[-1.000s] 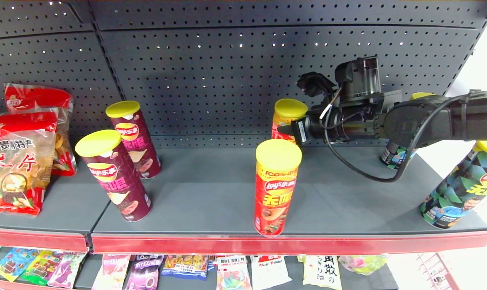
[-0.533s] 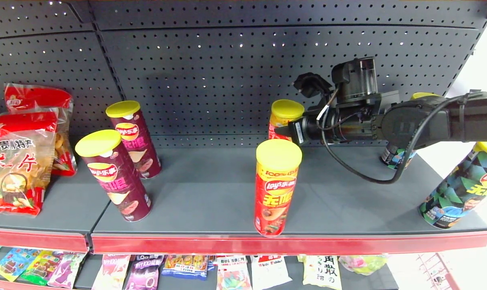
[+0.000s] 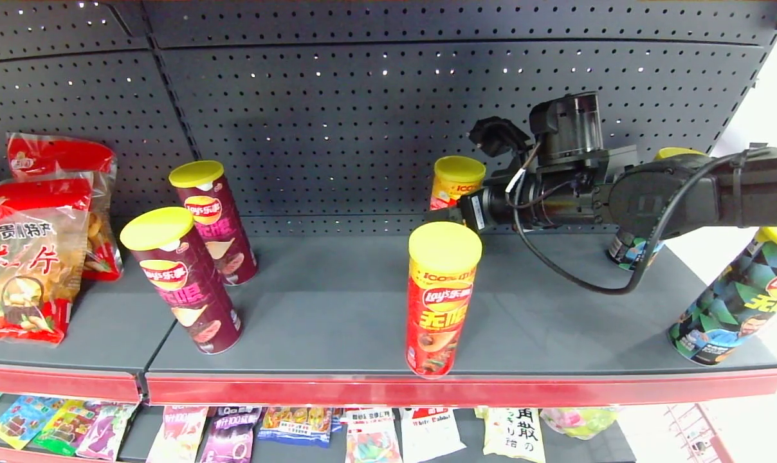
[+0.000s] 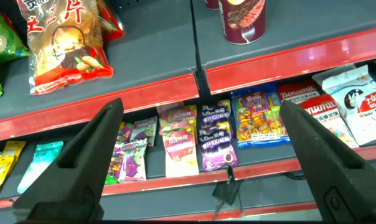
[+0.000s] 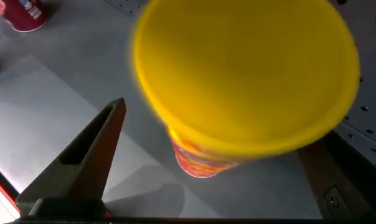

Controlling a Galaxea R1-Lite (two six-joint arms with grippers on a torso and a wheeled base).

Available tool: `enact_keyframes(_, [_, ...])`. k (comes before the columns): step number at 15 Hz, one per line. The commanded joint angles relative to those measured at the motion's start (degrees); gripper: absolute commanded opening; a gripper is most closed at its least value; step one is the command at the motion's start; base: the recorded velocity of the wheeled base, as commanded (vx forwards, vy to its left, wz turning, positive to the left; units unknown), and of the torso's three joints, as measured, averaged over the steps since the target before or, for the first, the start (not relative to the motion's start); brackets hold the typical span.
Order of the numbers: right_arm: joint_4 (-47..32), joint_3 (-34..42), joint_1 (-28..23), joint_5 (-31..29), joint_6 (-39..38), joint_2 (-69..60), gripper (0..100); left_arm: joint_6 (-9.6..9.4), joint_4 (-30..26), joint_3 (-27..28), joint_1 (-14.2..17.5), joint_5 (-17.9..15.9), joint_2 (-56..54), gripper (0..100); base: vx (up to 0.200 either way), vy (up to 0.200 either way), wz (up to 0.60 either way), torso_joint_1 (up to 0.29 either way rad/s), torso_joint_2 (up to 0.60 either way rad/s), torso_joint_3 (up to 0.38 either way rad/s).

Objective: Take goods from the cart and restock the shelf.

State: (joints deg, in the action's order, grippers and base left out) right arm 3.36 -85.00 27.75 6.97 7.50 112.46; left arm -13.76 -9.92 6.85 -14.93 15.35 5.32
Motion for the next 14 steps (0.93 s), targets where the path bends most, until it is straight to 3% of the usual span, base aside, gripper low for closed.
enact_keyframes(1, [0.06,0.01,-0.06,-0.03,-0.03,-0.49,100,-0.04,-0.01,0.00,-0.01,0.03,0.05,100,0.000,0.000,0.00,0.000,0.00,0.000])
enact_keyframes(13, [0.15,18.03,-1.55,-1.00,-3.98,-18.24,100,-0.04,-0.01,0.00,-0.01,-0.49,0.31,100,0.000,0.000,0.00,0.000,0.00,0.000])
enact_keyframes(14, [0.15,20.23,-1.82,-3.55,-3.98,-20.35,100,-0.04,-0.01,0.00,-0.01,-0.58,0.57,100,0.000,0.000,0.00,0.000,0.00,0.000])
